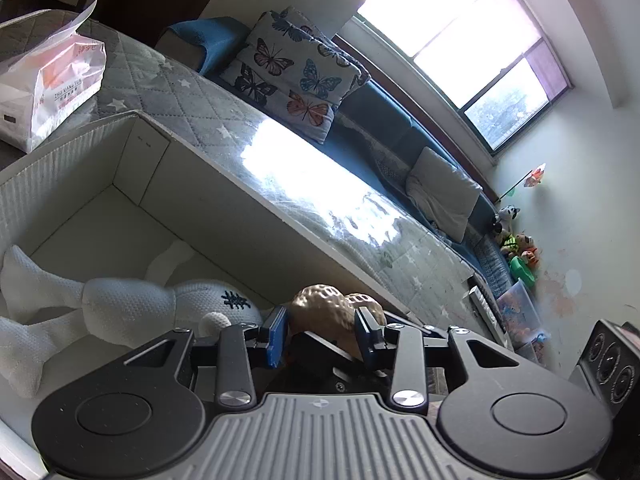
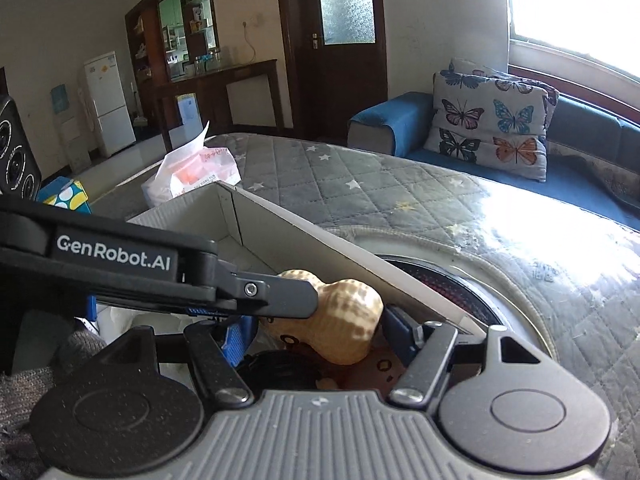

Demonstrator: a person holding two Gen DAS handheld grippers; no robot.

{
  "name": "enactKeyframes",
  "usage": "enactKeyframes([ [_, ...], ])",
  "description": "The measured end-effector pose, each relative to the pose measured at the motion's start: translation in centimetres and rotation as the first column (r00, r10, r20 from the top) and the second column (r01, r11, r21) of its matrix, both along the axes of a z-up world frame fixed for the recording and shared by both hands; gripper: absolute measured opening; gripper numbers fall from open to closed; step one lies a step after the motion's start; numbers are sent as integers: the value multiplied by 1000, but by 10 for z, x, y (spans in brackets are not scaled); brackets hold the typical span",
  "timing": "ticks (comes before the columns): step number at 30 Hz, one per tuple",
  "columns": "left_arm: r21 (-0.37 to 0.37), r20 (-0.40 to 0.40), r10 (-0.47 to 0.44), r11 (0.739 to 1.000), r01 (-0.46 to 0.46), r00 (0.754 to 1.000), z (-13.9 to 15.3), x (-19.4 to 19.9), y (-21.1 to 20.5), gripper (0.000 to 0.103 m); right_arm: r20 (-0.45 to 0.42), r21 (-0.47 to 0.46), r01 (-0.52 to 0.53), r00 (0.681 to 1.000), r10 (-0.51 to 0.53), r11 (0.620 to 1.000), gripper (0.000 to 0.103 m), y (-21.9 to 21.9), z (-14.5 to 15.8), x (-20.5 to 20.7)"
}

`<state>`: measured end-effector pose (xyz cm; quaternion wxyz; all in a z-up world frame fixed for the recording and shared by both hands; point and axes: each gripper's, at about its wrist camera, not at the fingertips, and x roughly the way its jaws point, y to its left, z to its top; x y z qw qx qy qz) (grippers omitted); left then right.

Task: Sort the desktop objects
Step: 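Lower the peanut toy into the grey box and release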

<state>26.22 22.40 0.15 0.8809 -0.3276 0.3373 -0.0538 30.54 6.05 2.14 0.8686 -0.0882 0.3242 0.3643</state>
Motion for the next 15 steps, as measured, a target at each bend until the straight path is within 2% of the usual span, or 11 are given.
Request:
enactKeyframes([
  [15, 25, 28, 27, 999, -28, 999, 16, -27, -6, 39, 55, 0, -13, 998, 13, 1000, 71, -7, 11, -24],
])
